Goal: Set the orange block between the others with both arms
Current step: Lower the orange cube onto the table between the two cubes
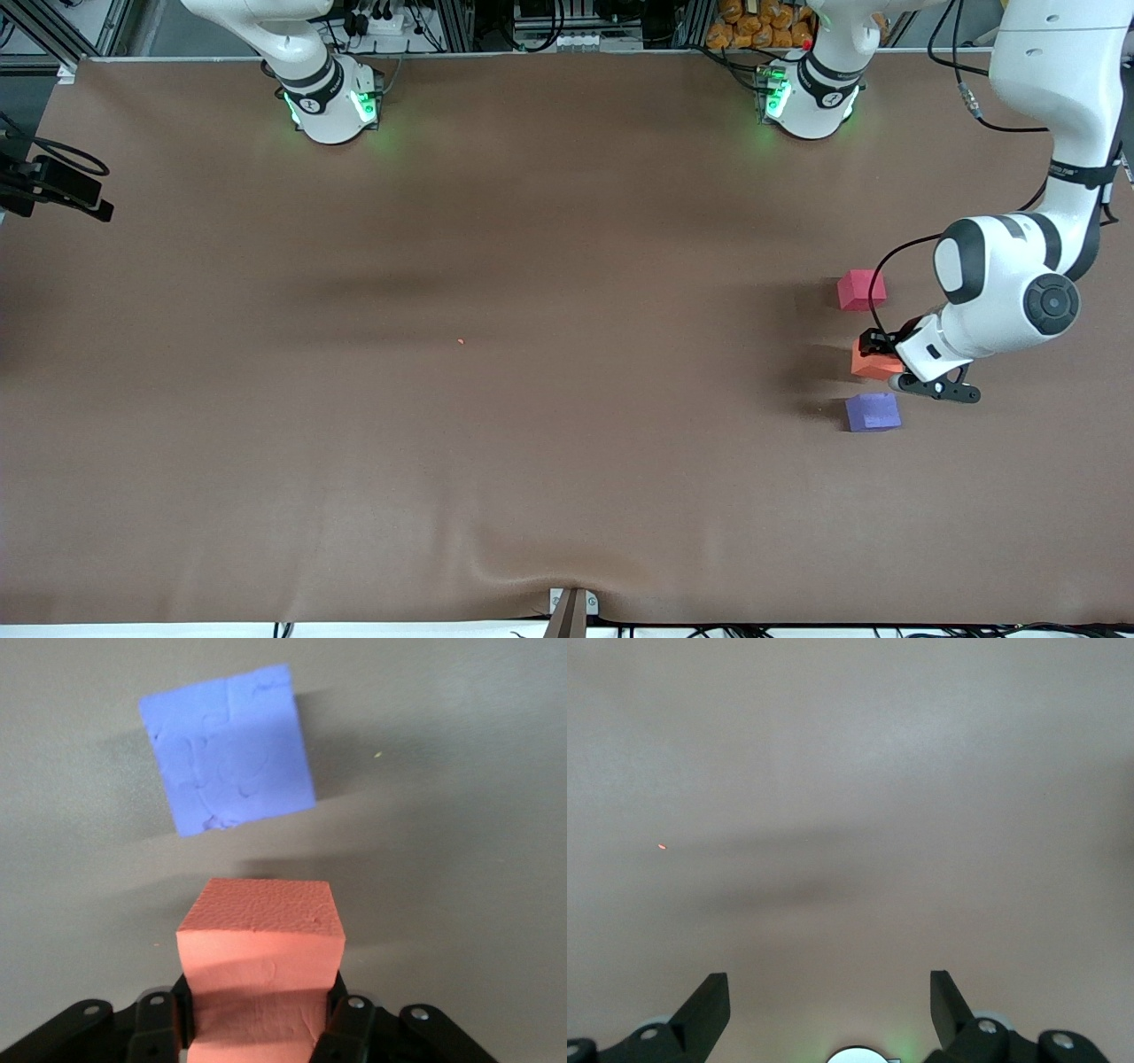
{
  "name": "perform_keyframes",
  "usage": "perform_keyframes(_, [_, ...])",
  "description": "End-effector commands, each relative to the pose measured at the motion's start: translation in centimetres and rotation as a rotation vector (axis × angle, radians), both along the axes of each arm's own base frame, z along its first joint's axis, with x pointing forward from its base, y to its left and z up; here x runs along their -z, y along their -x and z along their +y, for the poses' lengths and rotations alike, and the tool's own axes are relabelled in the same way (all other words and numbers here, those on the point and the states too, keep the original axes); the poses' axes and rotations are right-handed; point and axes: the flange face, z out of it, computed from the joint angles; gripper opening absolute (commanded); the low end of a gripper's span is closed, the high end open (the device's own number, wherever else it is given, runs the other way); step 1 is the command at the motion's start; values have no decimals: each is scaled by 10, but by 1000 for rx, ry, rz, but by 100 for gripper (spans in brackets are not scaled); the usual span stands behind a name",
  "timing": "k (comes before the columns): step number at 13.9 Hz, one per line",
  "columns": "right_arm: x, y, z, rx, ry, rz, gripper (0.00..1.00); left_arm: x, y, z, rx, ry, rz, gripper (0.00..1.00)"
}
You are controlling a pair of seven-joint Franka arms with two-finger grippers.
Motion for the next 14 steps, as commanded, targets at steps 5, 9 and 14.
perform_keyframes(5, [1, 2, 0, -11, 4, 1, 100, 21, 8, 1, -100, -40, 17, 0])
perform_keyframes(9, [1, 2, 1, -14, 4, 1, 100, 32, 10, 1, -107, -85, 33, 0])
perform_keyframes(14, [1, 2, 2, -16, 4, 1, 100, 34, 9, -10, -152, -90, 36, 0])
